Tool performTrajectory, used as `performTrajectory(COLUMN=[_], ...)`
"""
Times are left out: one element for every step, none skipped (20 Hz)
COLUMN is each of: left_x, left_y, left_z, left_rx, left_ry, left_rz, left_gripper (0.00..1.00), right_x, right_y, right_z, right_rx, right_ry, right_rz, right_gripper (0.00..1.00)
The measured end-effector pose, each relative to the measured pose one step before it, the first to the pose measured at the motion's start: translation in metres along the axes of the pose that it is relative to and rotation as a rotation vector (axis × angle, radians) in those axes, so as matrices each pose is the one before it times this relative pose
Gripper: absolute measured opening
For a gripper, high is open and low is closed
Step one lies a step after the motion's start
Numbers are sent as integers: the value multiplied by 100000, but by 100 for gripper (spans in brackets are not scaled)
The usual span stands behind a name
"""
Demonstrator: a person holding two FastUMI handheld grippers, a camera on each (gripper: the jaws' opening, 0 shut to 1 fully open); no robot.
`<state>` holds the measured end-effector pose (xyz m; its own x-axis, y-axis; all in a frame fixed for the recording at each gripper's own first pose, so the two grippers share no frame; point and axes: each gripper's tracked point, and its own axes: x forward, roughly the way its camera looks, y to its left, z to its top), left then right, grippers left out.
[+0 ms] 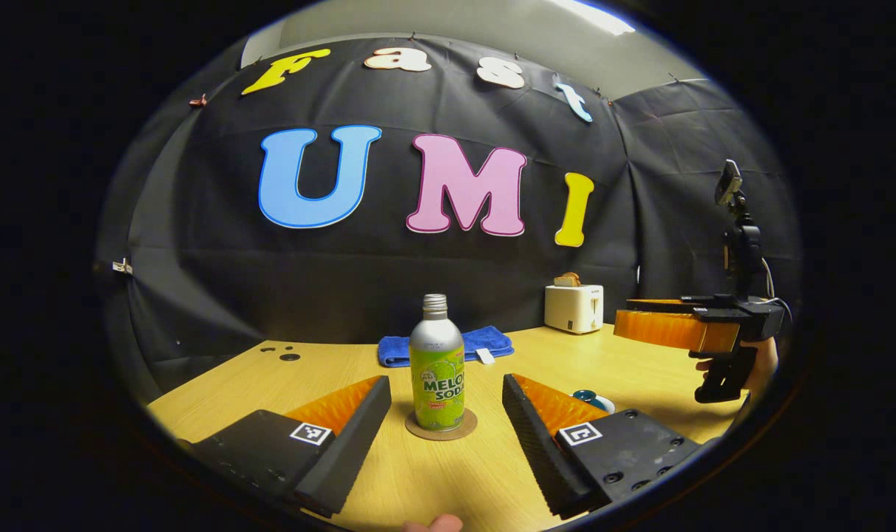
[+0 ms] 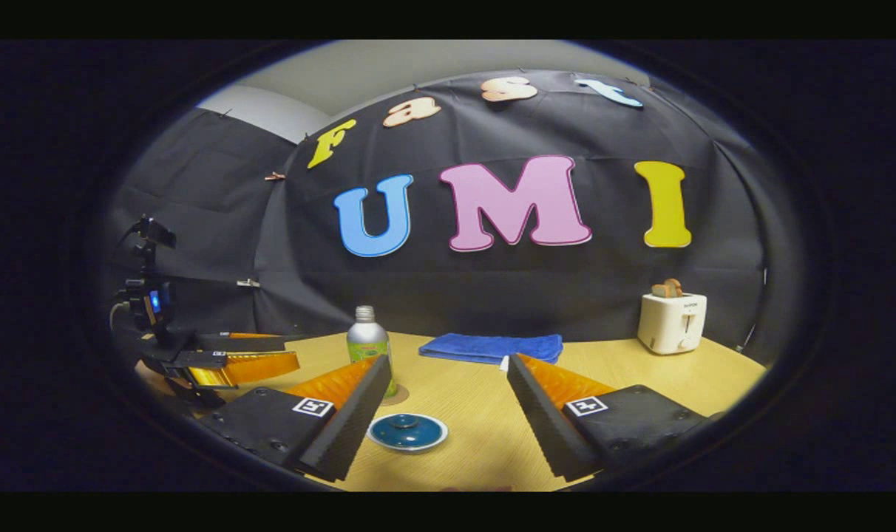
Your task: Open the teacup lid with one hand, grasp the water bottle and pour water into the teacup with the other hand; after pouring, place the water bottle on the coaster and then close the teacup lid.
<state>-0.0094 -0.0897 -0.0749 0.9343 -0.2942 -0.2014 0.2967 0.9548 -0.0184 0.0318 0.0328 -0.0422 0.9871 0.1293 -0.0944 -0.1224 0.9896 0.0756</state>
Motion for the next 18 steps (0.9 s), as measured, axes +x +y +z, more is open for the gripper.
performTrajectory(left_x=[-11, -11, 29, 71, 7, 71, 38, -84, 64, -35, 22, 26, -53, 9, -13, 20, -24, 2], left_y=[122, -28, 133, 67, 49, 71, -73, 61, 1, 35, -37, 115, 57, 34, 31, 30, -88, -35], left_z=[53, -84, -133, -187, -107, 37, -69, 28, 18, 120, -40, 47, -26, 33, -45, 60, -6, 96], left_rx=[-135, -194, -234, -279, -441, -192, 24, 143, 183, 114, 154, 146, -67, -89, 39, 70, 144, 109], left_ry=[-96, 101, 274, 341, 296, 159, 118, -14, -193, -145, -70, -75, -61, 114, 1, 48, -154, -119], left_rz=[121, -6, 187, 137, -17, -42, -36, -34, 47, 40, 87, 154, 127, 49, 137, -46, -47, -77], left_gripper=[96, 99, 96, 96, 96, 96, 96, 96, 96, 96, 96, 96, 96, 96, 96, 96, 96, 96], right_x=[38, -8, 68, -58, -4, -10, 50, 6, -40, -22, 1, -20, -29, 0, -48, -46, 86, 27], right_y=[-77, 88, 95, 113, -27, -21, 2, 38, -36, 5, -13, 7, -61, -56, -40, 3, 10, 25], right_z=[30, 65, 0, -47, -46, -36, -120, -16, 18, 51, 94, 124, 81, -11, 24, -49, -94, 12], right_rx=[-172, -316, -123, -129, -140, -228, -105, 41, 122, 53, 7, -58, -128, -138, 59, 164, 124, -96], right_ry=[-99, -163, -70, 127, 153, 244, 247, 226, 71, -136, -242, -351, -255, -101, 79, 247, 210, 105], right_rz=[-226, 13, 148, 319, 61, -66, -32, 30, -64, 27, 63, 22, -143, -122, -158, 112, 30, 50], right_gripper=[98, 98, 98, 98, 98, 98, 98, 98, 98, 98, 98, 98, 98, 98, 98, 98, 98, 98])
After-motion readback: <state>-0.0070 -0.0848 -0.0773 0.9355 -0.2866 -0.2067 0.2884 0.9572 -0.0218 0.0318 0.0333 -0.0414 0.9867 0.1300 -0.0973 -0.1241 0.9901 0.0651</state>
